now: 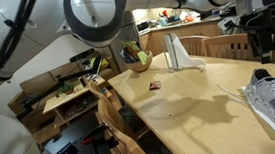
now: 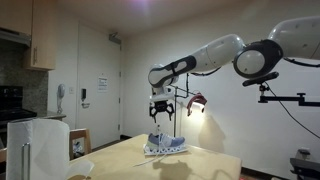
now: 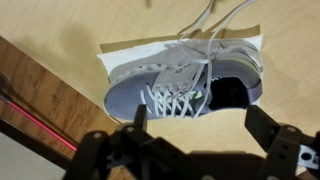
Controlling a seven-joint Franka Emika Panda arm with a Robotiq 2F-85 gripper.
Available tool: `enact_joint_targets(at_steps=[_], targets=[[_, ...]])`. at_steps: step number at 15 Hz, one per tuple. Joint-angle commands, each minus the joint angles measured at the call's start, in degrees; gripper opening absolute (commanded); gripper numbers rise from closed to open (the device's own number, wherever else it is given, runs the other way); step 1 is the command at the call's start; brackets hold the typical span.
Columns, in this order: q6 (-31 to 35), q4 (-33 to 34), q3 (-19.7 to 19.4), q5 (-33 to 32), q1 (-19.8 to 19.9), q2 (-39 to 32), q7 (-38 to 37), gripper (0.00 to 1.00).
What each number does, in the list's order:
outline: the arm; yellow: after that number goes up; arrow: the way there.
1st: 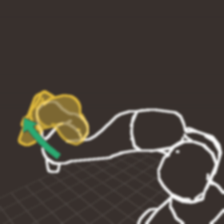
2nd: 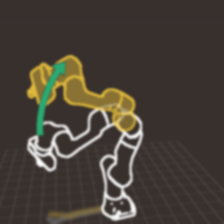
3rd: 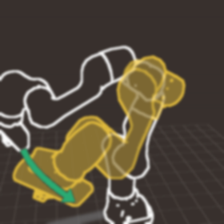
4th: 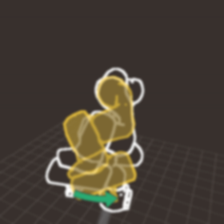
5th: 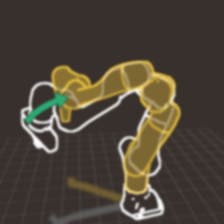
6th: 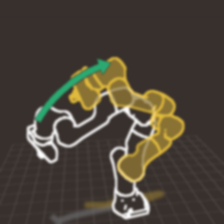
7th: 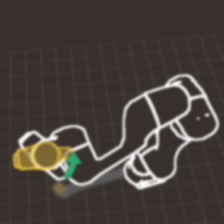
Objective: Put the shoe on the rack.
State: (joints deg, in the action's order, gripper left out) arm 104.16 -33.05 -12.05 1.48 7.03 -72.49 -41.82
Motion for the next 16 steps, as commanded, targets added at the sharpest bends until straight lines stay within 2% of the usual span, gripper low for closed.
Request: enact_joint_targets(at_steps=[1,4,10,16], targets=[[0.1,0.9,-0.6,-1.2,-0.9,-1.6,0.6,1.00],[0.0,1.5,-0.7,-2.4,-1.8,-3.4,2.8,1.00],[0.6,2.8,-3.1,-7.5,-4.9,-7.3,1.9,1.00],[4.4,4.9,-5.0,-10.6,-5.8,-10.0,1.7,1.00]])
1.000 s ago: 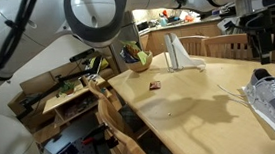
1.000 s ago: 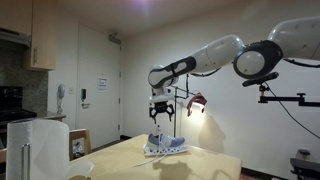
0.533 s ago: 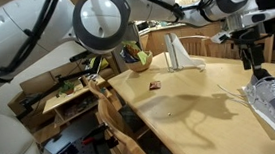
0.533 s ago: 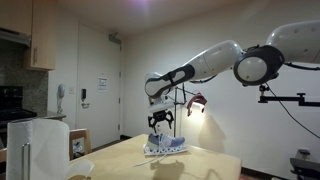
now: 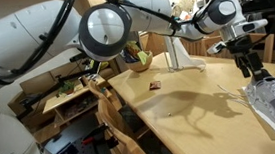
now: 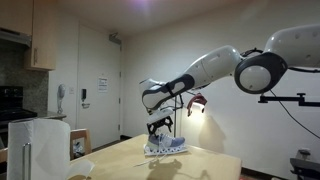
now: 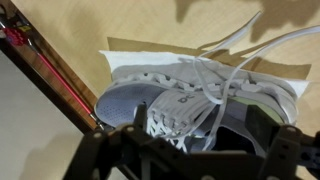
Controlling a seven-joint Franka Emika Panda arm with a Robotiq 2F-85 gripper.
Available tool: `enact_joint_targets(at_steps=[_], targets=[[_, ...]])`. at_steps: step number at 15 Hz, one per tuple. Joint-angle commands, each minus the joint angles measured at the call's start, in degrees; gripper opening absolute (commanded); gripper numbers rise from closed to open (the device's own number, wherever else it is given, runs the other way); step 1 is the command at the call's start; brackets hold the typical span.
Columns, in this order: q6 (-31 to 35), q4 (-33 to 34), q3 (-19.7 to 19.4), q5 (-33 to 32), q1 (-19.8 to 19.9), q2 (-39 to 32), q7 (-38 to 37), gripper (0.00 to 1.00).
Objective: Put the shoe on the rack.
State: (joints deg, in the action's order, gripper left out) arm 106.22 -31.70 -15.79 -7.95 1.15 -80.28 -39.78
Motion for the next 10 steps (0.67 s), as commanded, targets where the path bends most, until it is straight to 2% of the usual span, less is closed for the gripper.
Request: enact_joint_targets(at_steps=[1,6,10], targets=[[3.9,3.9,-1.1,-1.1,0.3,-2.4,0.2,1.00],[10.1,4.1,-0.3,0.0,1.1,-2.8,0.3,1.00],[9.7,1.5,-0.4,-0.3,0.6,-1.5,0.1,1.00]])
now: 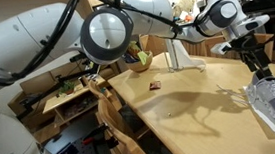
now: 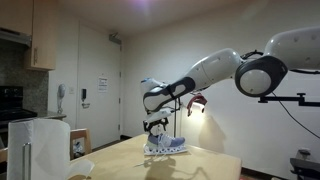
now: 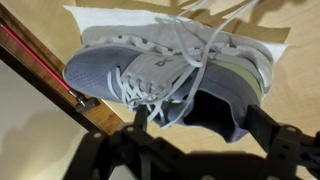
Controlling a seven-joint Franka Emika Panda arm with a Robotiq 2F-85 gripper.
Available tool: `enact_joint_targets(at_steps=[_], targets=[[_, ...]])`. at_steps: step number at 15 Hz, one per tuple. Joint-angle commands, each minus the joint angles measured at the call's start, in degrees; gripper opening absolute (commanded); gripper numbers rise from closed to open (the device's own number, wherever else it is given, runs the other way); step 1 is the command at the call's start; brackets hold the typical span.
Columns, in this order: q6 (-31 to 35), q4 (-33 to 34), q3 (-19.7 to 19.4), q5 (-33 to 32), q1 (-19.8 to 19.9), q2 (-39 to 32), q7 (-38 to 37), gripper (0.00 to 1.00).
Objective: Put the shoe on the rack.
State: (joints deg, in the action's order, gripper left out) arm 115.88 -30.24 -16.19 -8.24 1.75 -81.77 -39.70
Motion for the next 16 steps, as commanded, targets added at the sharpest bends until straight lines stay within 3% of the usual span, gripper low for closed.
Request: enact_joint_targets(at_steps=[1,11,16], targets=[[0.0,0.0,0.0,0.0,0.0,0.0,0.0,1.00],[11.6,1.8,0.0,-3.0,0.3,-3.4,2.5,1.00],[15.4,-0.6,-0.1,-4.7,-0.1,-2.5,1.3,1.00]])
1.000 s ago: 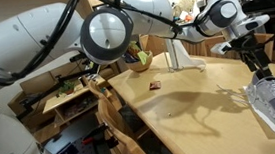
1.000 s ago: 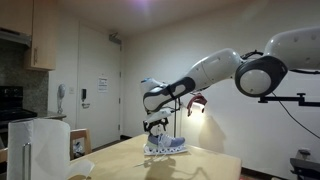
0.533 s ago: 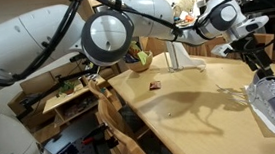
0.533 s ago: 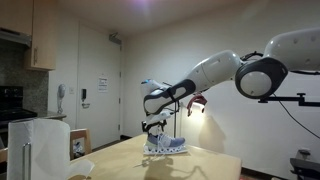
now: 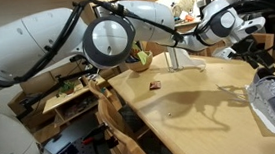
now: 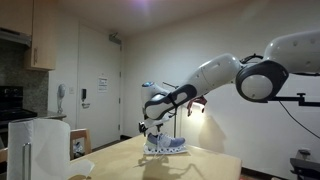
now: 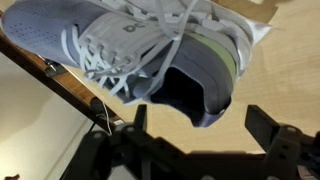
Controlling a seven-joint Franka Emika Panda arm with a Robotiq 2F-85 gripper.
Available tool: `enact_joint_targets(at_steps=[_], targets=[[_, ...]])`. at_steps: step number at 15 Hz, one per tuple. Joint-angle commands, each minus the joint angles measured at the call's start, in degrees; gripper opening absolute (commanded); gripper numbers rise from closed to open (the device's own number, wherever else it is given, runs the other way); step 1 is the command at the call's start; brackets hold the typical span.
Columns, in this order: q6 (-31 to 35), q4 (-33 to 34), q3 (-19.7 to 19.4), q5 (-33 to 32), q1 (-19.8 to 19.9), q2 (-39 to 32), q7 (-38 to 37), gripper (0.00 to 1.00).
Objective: Put the shoe on the rack.
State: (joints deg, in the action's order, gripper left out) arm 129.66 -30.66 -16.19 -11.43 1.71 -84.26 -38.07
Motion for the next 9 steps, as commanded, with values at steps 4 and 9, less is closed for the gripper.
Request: enact_joint_targets(at_steps=[4,9], targets=[[1.4,-0.2,0.5,-1.1,0.3,0.0,0.0,1.00],[0.6,0.5,4.2,2.3,2.2,-0.1,-0.5,1.00]])
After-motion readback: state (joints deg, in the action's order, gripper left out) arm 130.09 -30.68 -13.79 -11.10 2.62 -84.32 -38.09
